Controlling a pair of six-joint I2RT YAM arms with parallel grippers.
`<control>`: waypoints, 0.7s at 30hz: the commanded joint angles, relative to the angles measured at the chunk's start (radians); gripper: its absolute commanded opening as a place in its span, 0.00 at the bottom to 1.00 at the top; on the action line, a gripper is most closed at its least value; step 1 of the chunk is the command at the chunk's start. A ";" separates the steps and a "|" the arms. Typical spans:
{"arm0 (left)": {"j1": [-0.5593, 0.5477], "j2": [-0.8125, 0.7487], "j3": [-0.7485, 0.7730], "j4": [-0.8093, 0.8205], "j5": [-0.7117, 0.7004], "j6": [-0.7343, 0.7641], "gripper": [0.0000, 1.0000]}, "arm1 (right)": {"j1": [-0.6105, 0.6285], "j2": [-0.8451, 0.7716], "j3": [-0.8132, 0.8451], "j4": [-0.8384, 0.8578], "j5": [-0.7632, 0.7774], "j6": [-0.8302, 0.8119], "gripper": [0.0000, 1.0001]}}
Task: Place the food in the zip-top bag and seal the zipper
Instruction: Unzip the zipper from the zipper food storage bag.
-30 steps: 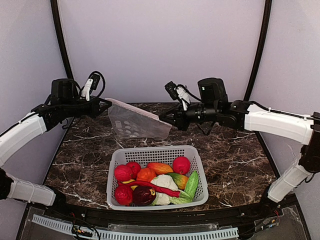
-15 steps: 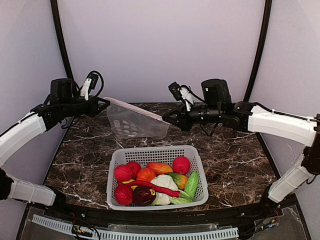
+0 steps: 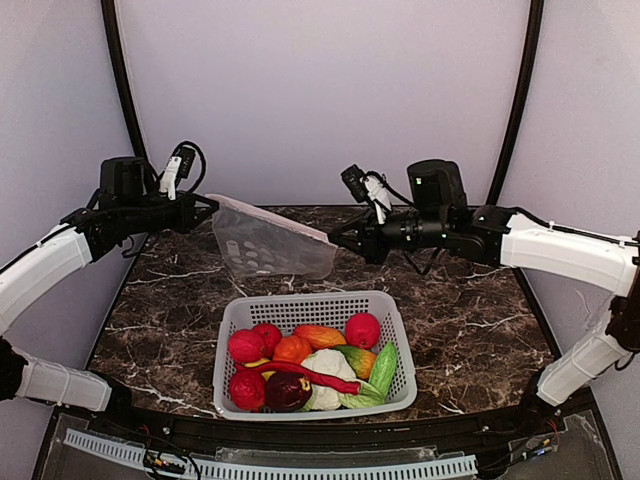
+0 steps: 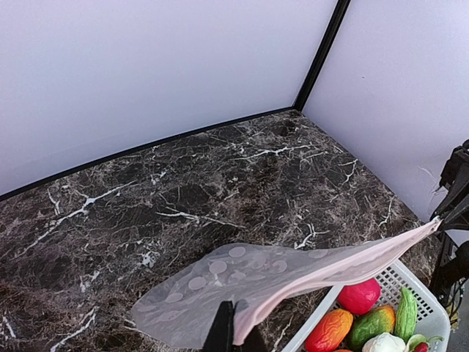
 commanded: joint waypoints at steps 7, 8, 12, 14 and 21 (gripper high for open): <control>0.041 -0.007 -0.018 0.071 0.053 0.012 0.01 | -0.019 -0.037 -0.013 -0.059 -0.008 0.019 0.04; 0.039 -0.005 -0.019 0.080 0.117 0.015 0.01 | -0.019 -0.038 -0.010 -0.061 -0.020 0.017 0.12; -0.019 0.000 -0.017 0.084 0.199 0.063 0.01 | -0.019 -0.048 0.016 -0.068 -0.052 0.007 0.46; -0.067 -0.004 -0.016 0.058 0.205 0.115 0.01 | -0.019 -0.047 0.042 -0.090 -0.039 -0.016 0.57; -0.172 0.009 -0.020 0.037 0.216 0.181 0.01 | -0.018 0.010 0.171 -0.199 -0.015 -0.093 0.63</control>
